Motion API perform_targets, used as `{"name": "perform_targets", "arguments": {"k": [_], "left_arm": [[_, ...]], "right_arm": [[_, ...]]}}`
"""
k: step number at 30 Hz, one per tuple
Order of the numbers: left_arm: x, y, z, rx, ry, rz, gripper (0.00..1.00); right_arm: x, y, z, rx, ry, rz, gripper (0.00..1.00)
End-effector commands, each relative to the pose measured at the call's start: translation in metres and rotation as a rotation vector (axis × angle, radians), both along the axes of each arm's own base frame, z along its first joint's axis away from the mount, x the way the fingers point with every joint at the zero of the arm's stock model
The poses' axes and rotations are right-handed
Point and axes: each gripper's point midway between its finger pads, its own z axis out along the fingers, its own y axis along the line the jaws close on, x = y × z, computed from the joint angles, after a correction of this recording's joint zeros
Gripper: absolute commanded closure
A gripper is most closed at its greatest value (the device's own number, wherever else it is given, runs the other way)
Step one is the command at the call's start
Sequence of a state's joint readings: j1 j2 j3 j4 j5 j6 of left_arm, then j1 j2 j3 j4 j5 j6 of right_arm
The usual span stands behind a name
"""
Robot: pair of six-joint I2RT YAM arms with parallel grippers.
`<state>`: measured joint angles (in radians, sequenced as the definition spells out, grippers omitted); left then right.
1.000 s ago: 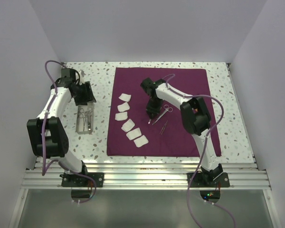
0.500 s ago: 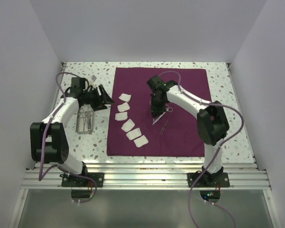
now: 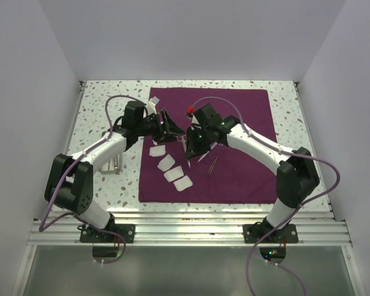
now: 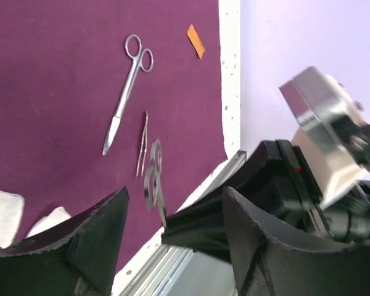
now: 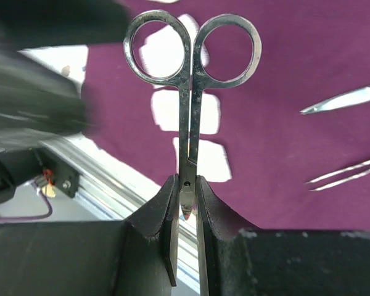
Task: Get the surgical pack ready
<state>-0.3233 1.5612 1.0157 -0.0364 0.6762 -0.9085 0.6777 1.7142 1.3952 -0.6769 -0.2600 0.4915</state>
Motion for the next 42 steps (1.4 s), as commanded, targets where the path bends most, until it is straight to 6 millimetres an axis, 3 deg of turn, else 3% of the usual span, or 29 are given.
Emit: {"name": "perform_targets", "arguments": {"k": [1,8,11,12,13,14,15,17,18,20,21,23,24,29,33,36,42], "left_arm": [[0.009,-0.016,0.015,-0.043,-0.028,0.003,0.35],[0.005,-0.023,0.009,-0.033,-0.002,-0.023,0.48],[0.004,-0.023,0.010,-0.035,-0.009,-0.035,0.72],[0.006,-0.023,0.015,-0.038,-0.026,-0.038,0.93],[0.005,-0.020,0.009,-0.011,-0.010,-0.040,1.00],[0.006,-0.017,0.009,0.005,-0.015,-0.041,1.00],[0.015,-0.012,0.016,0.024,-0.044,-0.025,1.00],[0.017,0.005,0.010,0.109,-0.053,-0.027,1.00],[0.030,0.023,0.016,0.138,-0.078,0.013,1.00],[0.031,0.053,0.009,0.244,-0.088,0.026,1.00],[0.045,0.082,0.014,0.300,-0.109,0.093,1.00],[0.044,0.120,0.007,0.433,-0.111,0.103,1.00],[0.056,0.154,0.010,0.525,-0.123,0.181,1.00],[0.053,0.246,0.000,0.836,-0.085,0.236,1.00],[0.049,0.280,-0.013,0.952,-0.042,0.244,1.00],[0.046,0.293,-0.026,1.011,-0.021,0.213,1.00],[0.041,0.299,-0.054,1.040,0.030,0.176,1.00]], "right_arm": [[-0.004,0.014,0.040,0.120,-0.091,0.059,1.00],[-0.009,0.017,0.048,0.146,-0.108,0.062,1.00],[-0.010,0.020,0.050,0.147,-0.112,0.075,1.00],[-0.011,0.021,0.050,0.146,-0.107,0.080,1.00],[-0.011,0.020,0.049,0.140,-0.106,0.081,0.98],[-0.010,0.019,0.050,0.133,-0.106,0.079,0.78],[-0.012,0.016,0.048,0.118,-0.097,0.080,0.71],[-0.007,0.009,0.045,0.075,-0.106,0.054,0.57],[-0.008,0.004,0.039,0.043,-0.094,0.056,0.55],[-0.005,-0.004,0.034,0.003,-0.094,0.039,0.53],[-0.005,-0.010,0.029,-0.017,-0.082,0.033,0.53],[-0.006,-0.017,0.022,-0.035,-0.061,0.022,0.53],[-0.004,-0.023,0.019,-0.039,-0.044,0.007,0.53],[-0.008,-0.039,0.001,-0.062,0.021,-0.004,0.53],[-0.006,-0.045,-0.004,-0.068,0.041,0.001,0.53],[-0.004,-0.046,-0.007,-0.068,0.055,0.005,0.53],[-0.003,-0.047,-0.012,-0.068,0.074,0.003,0.53]]}}
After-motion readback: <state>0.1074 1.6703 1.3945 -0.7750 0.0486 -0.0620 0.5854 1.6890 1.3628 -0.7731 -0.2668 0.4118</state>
